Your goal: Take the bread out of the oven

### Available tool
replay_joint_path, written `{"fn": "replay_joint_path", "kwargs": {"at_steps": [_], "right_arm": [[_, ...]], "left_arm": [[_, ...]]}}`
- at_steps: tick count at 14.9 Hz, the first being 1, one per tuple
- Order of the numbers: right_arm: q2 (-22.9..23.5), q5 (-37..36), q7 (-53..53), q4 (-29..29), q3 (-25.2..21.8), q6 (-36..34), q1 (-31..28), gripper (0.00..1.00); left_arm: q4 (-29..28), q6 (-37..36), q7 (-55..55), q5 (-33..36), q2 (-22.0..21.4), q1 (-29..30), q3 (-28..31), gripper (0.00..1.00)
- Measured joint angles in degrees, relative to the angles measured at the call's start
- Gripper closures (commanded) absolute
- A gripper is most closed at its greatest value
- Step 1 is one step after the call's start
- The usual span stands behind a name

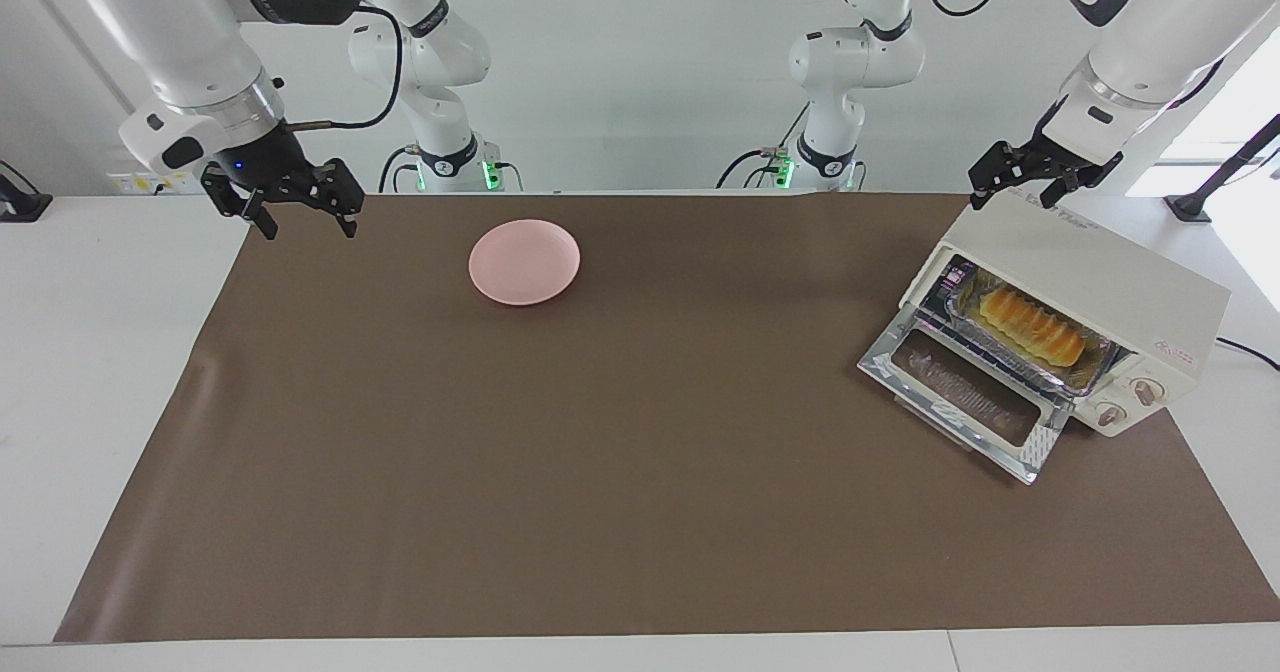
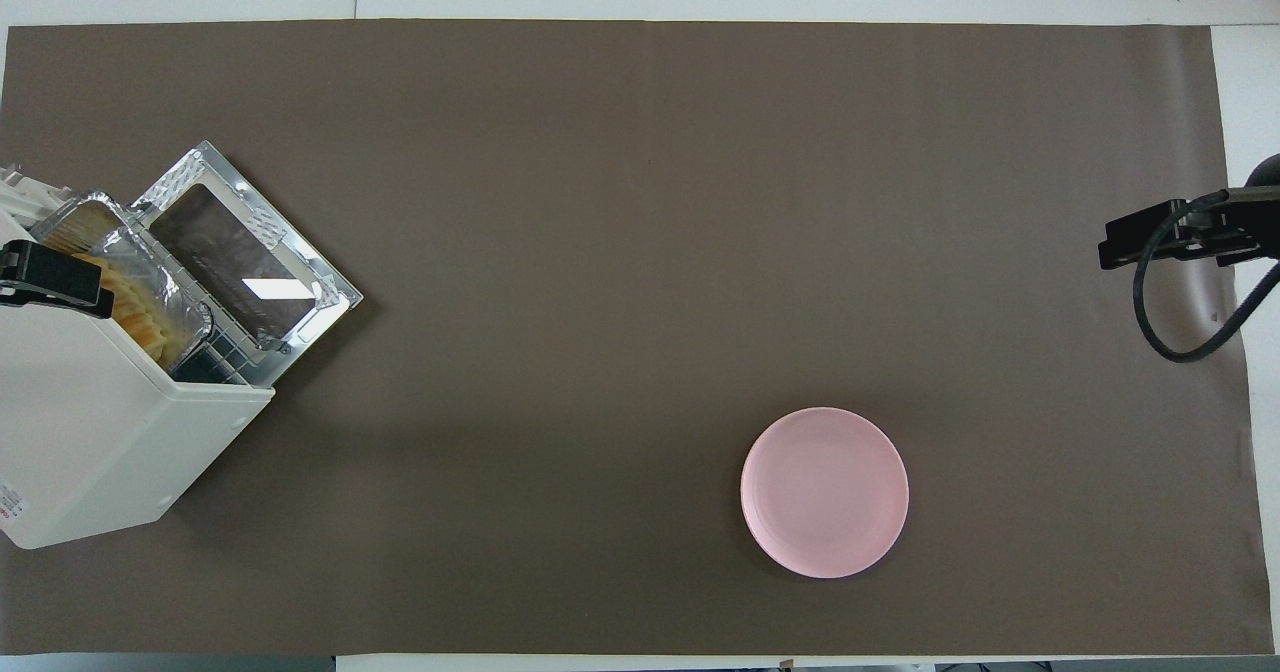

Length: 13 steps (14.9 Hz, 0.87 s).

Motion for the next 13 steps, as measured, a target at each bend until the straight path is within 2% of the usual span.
{"fn": "replay_joint_path", "kwargs": {"at_steps": [3, 7, 9, 13], "right_arm": [[0.0, 0.0, 0.0, 0.0, 0.0, 0.0, 0.0, 0.0], [0.0, 0.0, 0.0, 0.0, 0.0, 0.0, 0.0, 0.0], [0.0, 0.0, 0.0, 0.0, 0.0, 0.0, 0.0, 0.0], [0.0, 0.0, 0.0, 0.0, 0.0, 0.0, 0.0, 0.0]], "left_arm": [[0.0, 1.26, -0.57, 0.29, -0.14, 1.52, 0.05, 0.0], [0.32, 3.21, -10.12, 3.45, 1.14, 0.18, -1.02, 0.0], [3.46, 2.93, -14.9, 4.09, 5.58, -1.07, -1.08, 0.0], [14.91, 2.86, -30.7, 7.72, 21.07, -2.84, -0.92, 0.0]]}}
